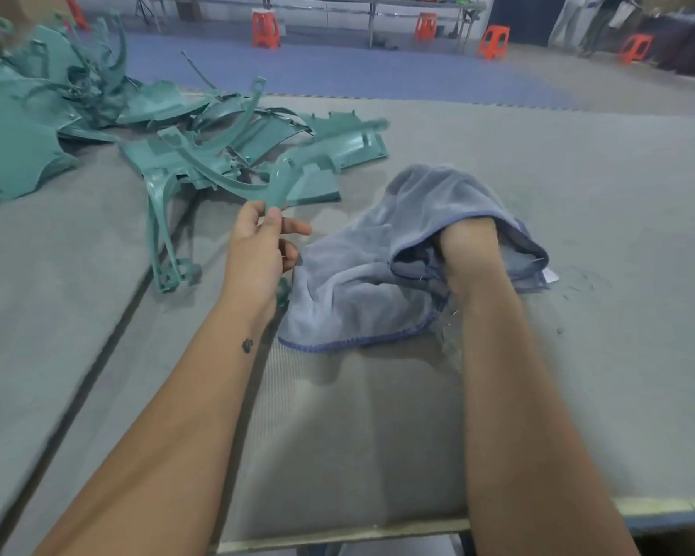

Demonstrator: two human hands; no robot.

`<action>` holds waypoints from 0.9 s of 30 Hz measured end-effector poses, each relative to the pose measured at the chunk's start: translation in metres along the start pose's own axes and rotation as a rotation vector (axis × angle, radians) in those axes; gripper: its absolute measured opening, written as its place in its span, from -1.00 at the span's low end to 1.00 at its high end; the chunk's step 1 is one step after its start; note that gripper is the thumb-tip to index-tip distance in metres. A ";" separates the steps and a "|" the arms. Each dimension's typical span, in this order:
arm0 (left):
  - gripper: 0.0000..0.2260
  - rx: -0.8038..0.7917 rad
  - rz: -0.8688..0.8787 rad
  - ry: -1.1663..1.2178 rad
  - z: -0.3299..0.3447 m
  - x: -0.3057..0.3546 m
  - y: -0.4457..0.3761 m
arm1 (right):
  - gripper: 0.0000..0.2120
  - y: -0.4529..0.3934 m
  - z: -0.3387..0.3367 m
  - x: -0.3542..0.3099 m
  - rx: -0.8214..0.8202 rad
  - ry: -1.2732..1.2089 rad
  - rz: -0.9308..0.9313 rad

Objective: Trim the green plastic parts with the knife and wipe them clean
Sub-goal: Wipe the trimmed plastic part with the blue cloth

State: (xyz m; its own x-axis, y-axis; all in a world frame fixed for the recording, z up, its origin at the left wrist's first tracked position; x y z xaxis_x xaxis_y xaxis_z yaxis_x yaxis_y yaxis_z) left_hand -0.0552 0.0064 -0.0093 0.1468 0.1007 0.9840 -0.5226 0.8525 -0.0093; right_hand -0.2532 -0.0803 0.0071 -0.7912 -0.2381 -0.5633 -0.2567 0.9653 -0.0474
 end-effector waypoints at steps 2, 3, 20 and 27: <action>-0.84 -0.016 0.017 0.022 0.001 0.004 0.002 | -0.48 -0.006 -0.008 -0.003 0.103 0.625 -0.078; -0.84 -0.033 0.015 0.058 0.003 0.005 0.004 | -0.44 -0.005 -0.008 -0.010 0.087 0.708 -0.083; -0.80 -0.018 -0.130 0.239 0.022 -0.005 0.008 | -0.77 0.013 0.010 -0.052 0.306 0.813 -0.369; -0.77 -0.011 -0.087 0.204 0.009 0.000 0.006 | -0.52 0.013 -0.002 -0.043 0.193 0.675 -0.401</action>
State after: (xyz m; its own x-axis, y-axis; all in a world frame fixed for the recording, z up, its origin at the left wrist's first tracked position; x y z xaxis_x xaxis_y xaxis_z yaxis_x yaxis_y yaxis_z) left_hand -0.0661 0.0066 -0.0074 0.3580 0.1272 0.9250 -0.4916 0.8680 0.0709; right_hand -0.2236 -0.0574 0.0320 -0.8397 -0.5239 0.1433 -0.5404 0.7798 -0.3161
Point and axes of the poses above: each hand's wrist, its own y-axis away from the middle knuckle, its own z-axis out of the palm, x = y × z, the point moved 3 cm from there along -y, towards the middle knuckle, and after that the axes turned 5 degrees about -z, right-handed, at the moved point
